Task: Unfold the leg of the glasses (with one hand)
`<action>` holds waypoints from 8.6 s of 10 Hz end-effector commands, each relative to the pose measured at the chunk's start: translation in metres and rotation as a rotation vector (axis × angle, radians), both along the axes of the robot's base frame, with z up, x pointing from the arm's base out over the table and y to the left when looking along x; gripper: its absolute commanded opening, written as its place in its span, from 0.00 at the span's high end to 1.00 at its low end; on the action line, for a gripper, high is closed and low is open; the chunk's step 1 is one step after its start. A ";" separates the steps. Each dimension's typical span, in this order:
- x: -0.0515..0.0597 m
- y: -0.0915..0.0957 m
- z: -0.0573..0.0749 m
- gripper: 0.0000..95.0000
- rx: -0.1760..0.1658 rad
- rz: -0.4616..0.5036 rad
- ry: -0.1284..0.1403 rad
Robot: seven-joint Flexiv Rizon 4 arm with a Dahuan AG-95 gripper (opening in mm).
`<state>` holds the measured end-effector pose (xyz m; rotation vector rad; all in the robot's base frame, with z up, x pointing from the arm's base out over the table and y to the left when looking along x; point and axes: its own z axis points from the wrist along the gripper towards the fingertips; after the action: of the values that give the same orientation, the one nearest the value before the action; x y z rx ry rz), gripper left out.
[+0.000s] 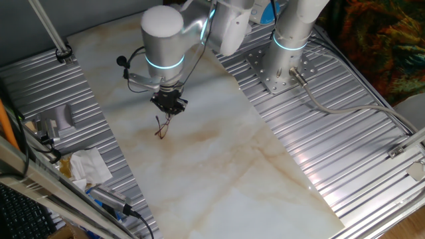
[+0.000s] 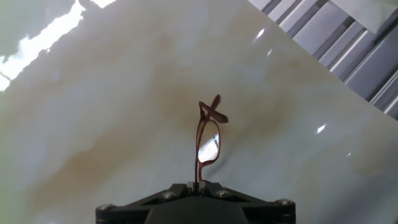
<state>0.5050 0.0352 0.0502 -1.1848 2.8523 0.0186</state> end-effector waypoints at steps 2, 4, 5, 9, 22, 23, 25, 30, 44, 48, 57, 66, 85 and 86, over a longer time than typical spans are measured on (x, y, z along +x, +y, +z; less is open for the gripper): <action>-0.004 -0.004 -0.005 1.00 -0.007 0.003 -0.027; -0.005 -0.004 -0.006 1.00 -0.022 0.011 -0.023; -0.005 -0.004 -0.006 1.00 -0.019 0.011 -0.026; -0.006 -0.005 -0.007 1.00 -0.023 0.005 -0.033; -0.005 -0.006 -0.010 0.80 0.001 -0.005 -0.085; -0.003 -0.007 -0.014 0.80 0.003 -0.003 -0.088; 0.000 -0.007 -0.016 0.80 0.007 -0.007 -0.091; 0.009 -0.005 -0.013 0.80 0.029 0.005 -0.115; 0.041 0.005 -0.006 0.80 0.036 -0.001 -0.120; 0.043 0.006 -0.004 1.00 0.046 -0.025 -0.116; 0.039 0.008 0.002 1.00 0.027 -0.019 -0.106; 0.020 0.013 0.023 1.00 0.010 -0.069 -0.106; 0.008 -0.009 0.049 1.00 -0.025 -0.205 -0.060; 0.008 -0.009 0.049 1.00 -0.026 -0.205 -0.059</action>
<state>0.5139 0.0271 0.0987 -0.8742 2.9120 -0.0627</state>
